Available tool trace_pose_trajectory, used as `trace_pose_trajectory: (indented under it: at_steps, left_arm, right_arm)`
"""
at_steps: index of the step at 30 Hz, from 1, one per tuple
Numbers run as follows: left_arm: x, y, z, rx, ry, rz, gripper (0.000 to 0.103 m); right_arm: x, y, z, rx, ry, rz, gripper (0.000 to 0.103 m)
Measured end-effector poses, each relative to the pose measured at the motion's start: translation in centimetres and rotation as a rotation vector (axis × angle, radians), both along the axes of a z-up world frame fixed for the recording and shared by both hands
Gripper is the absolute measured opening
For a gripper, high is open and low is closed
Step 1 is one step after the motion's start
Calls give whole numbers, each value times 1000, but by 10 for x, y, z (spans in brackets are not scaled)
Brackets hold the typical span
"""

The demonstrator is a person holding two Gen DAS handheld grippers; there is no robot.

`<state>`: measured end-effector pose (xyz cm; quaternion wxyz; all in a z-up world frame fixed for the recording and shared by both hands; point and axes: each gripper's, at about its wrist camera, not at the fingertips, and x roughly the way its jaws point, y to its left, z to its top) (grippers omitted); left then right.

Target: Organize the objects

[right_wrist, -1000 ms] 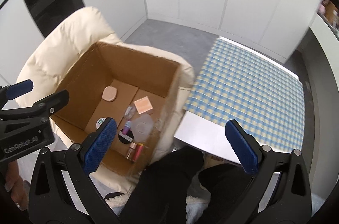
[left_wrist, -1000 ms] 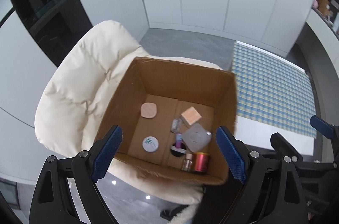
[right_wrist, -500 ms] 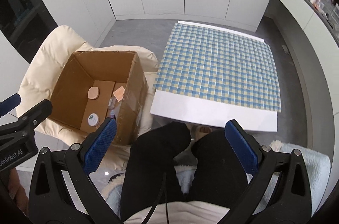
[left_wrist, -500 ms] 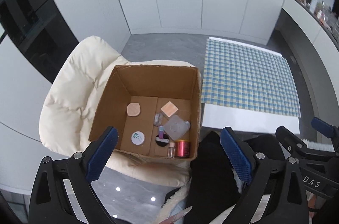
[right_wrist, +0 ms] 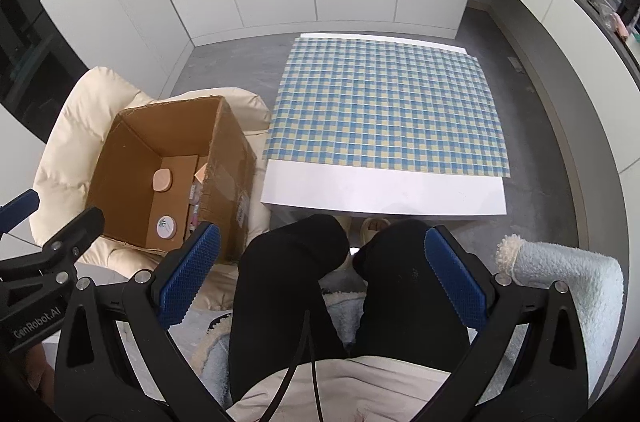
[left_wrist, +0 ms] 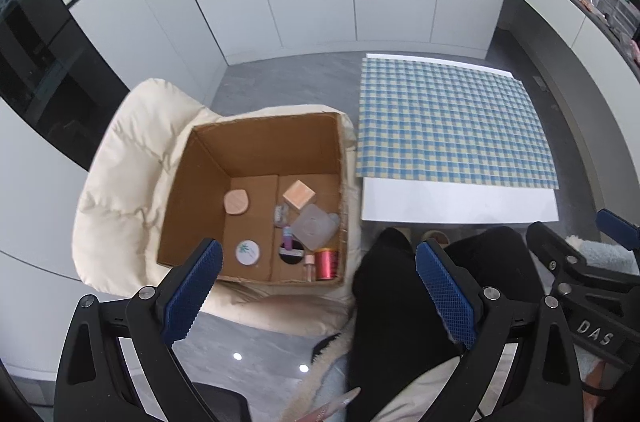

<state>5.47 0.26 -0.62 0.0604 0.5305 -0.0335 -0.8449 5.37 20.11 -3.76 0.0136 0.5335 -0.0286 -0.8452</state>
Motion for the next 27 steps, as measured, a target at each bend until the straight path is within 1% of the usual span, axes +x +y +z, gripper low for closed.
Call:
trace_pose_trajectory:
  at_steps: [1, 4, 6, 10, 27]
  left_arm:
    - [1, 0, 0, 8, 1, 4, 98]
    - [1, 4, -1, -10, -1, 2, 98]
    - [1, 5, -1, -5, -5, 3, 98]
    - [1, 7, -1, -5, -7, -2, 98]
    - [0, 5, -7, 15, -30, 0, 98]
  right_arm:
    - [1, -1, 0, 7, 0, -1, 103]
    - [5, -1, 1, 23, 1, 4, 103]
    - [6, 0, 0, 28, -2, -1, 103]
    - [6, 6, 0, 9, -6, 0, 103]
    - [5, 8, -5, -4, -23, 5, 103]
